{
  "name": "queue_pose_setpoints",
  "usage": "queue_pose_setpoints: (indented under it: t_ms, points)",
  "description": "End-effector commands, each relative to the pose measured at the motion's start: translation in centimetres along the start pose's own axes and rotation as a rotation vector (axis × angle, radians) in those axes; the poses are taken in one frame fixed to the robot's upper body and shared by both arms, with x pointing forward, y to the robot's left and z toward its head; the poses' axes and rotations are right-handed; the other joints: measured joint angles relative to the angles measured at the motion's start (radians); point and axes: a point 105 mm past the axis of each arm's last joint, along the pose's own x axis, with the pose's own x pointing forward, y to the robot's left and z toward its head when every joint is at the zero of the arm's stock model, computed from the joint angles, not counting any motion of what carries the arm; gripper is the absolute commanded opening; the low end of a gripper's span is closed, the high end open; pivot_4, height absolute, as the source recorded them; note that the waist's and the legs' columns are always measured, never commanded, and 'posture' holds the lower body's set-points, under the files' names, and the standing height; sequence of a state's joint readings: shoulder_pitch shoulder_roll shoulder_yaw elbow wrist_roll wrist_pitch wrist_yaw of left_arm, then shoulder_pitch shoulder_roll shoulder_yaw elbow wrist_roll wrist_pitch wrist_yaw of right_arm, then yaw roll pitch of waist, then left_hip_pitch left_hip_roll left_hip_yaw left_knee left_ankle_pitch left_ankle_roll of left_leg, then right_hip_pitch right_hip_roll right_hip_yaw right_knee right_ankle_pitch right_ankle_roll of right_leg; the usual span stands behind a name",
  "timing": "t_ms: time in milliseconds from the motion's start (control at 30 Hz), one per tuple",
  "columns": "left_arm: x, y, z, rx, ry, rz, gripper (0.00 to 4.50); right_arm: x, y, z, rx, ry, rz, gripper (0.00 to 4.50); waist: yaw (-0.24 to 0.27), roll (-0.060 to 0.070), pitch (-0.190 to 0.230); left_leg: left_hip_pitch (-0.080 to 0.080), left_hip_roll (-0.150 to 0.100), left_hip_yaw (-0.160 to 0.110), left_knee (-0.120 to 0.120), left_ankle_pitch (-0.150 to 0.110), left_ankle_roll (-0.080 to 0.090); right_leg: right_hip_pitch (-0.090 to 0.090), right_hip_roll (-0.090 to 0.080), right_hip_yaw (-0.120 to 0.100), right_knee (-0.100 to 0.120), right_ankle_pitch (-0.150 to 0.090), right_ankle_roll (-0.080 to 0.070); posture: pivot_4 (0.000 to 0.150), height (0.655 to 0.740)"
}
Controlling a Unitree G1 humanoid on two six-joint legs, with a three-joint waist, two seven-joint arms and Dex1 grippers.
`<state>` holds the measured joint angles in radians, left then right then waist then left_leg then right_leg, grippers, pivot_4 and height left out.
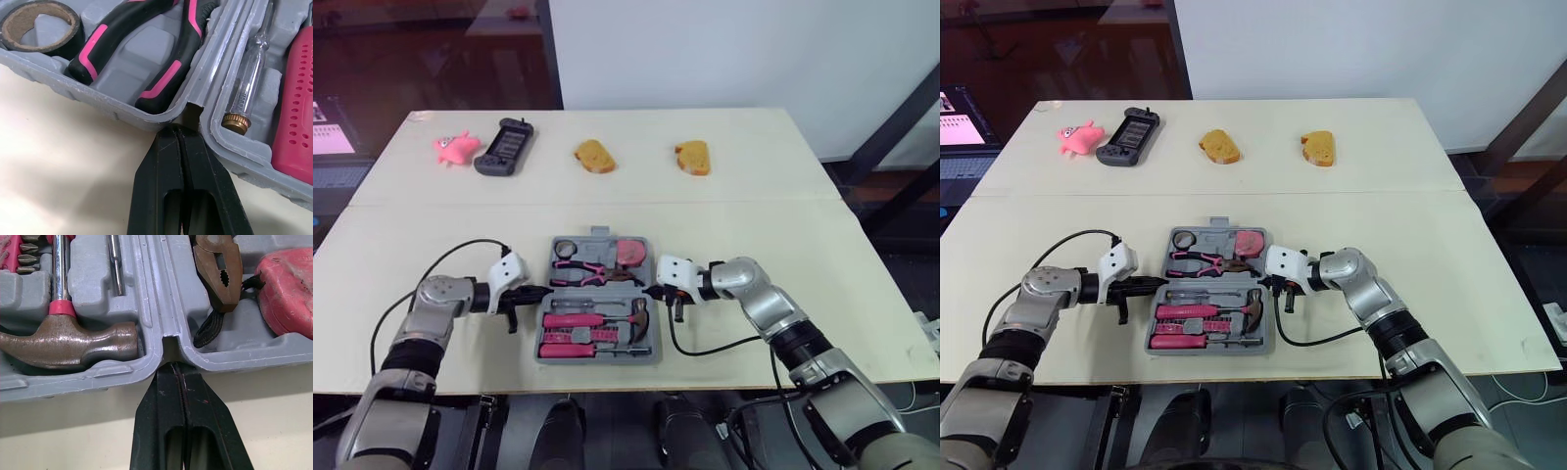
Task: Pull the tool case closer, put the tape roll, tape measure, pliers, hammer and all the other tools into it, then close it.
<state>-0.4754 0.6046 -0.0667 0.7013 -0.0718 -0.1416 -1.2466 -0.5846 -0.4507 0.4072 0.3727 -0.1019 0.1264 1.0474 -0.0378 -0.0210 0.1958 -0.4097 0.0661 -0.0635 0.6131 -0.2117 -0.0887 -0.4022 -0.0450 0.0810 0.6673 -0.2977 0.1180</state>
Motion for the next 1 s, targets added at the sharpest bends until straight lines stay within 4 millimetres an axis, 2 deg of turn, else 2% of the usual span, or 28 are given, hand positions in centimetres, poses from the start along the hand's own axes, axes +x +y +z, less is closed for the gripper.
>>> queue_pose_setpoints:
  t_ms: [33, 133, 333, 500, 1000]
  points:
    - [1.7, -1.3, 1.9, 0.070, -0.046, -0.089, 0.03, 1.1, 1.3, 2.3, -0.054, -0.068, 0.052, 0.00, 0.000, 0.000, 0.000, 0.000, 0.000, 0.000, 0.000, 0.000, 0.000, 0.000, 0.000, 0.000, 0.000, 0.000, 0.000, 0.150, 0.7400]
    - [1.5, -1.7, 1.8, 0.077, -0.050, -0.097, 0.03, 1.0, 1.7, 2.4, -0.052, -0.071, 0.063, 0.00, -0.001, 0.000, 0.000, 0.000, 0.000, 0.000, 0.000, 0.000, 0.000, 0.000, 0.000, 0.000, 0.000, 0.000, 0.000, 0.150, 0.7400]
    - [0.4, -3.5, 0.1, 0.060, -0.019, -0.132, 0.03, 0.6, 3.2, 2.0, -0.019, -0.068, 0.080, 0.00, -0.005, 0.000, 0.000, 0.000, 0.000, 0.000, -0.001, 0.000, 0.000, 0.000, 0.000, 0.000, 0.000, 0.000, 0.000, 0.150, 0.7400]
    - [0.2, -3.8, -0.5, 0.046, -0.006, -0.114, 0.03, 0.5, 4.2, 1.7, 0.009, -0.056, 0.099, 0.00, -0.006, 0.001, 0.000, 0.001, 0.000, 0.000, -0.001, 0.000, 0.000, 0.001, 0.000, 0.000, 0.000, 0.000, 0.000, 0.150, 0.7400]
    - [-0.5, -4.9, -1.8, -0.022, 0.009, -0.101, 0.03, 0.5, 4.7, 1.1, 0.047, -0.032, 0.105, 0.00, -0.007, 0.001, -0.001, 0.002, 0.000, 0.000, -0.001, 0.000, 0.000, 0.002, 0.000, 0.000, -0.001, 0.000, 0.000, 0.150, 0.7400]
